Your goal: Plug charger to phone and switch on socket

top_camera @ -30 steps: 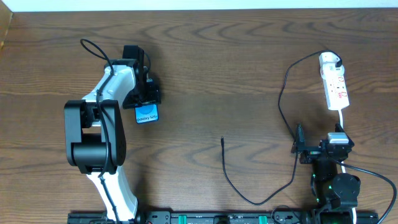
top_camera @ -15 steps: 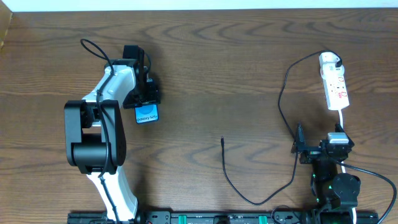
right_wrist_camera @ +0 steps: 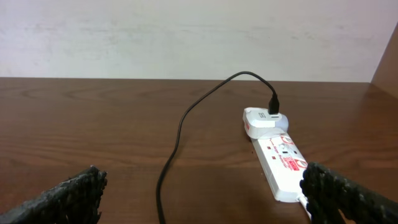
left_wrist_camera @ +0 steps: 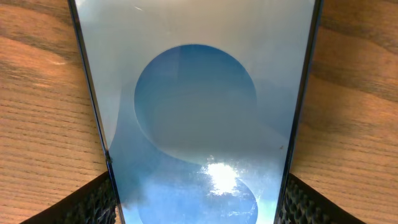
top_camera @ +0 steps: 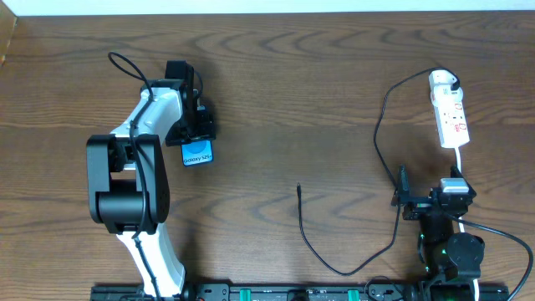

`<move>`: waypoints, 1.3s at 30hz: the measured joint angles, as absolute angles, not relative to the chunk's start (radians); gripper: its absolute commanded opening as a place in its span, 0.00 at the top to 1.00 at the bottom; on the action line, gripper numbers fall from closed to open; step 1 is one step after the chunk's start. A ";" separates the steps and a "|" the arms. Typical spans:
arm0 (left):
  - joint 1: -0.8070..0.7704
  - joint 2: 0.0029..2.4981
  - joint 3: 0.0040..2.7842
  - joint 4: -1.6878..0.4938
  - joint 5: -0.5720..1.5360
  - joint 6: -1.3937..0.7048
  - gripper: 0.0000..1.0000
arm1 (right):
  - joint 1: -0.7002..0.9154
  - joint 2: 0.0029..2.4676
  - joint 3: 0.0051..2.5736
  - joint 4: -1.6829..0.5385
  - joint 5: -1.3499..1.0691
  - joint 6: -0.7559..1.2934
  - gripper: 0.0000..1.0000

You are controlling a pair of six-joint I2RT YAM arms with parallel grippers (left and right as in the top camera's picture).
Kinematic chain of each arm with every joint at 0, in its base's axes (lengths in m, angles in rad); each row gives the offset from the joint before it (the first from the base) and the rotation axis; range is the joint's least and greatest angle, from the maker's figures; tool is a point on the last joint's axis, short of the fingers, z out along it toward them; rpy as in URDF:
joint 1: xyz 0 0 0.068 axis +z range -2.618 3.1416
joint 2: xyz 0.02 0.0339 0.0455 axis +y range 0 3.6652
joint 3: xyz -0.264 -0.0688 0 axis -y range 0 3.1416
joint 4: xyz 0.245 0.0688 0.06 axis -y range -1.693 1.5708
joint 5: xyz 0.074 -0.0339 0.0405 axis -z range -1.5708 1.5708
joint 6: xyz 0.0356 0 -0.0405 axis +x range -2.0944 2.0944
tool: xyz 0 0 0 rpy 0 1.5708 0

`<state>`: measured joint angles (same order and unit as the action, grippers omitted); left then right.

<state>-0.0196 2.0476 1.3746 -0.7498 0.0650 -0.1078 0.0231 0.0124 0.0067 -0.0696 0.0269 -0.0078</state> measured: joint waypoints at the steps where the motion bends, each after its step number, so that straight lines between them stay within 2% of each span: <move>1: -0.020 2.048 1.375 -0.750 0.065 -0.108 0.93 | 0.023 0.012 0.007 -0.070 0.027 -0.007 0.01; 39: -0.020 1.918 1.364 -0.777 0.073 -0.107 0.93 | 0.023 0.012 0.007 -0.070 0.027 -0.007 0.01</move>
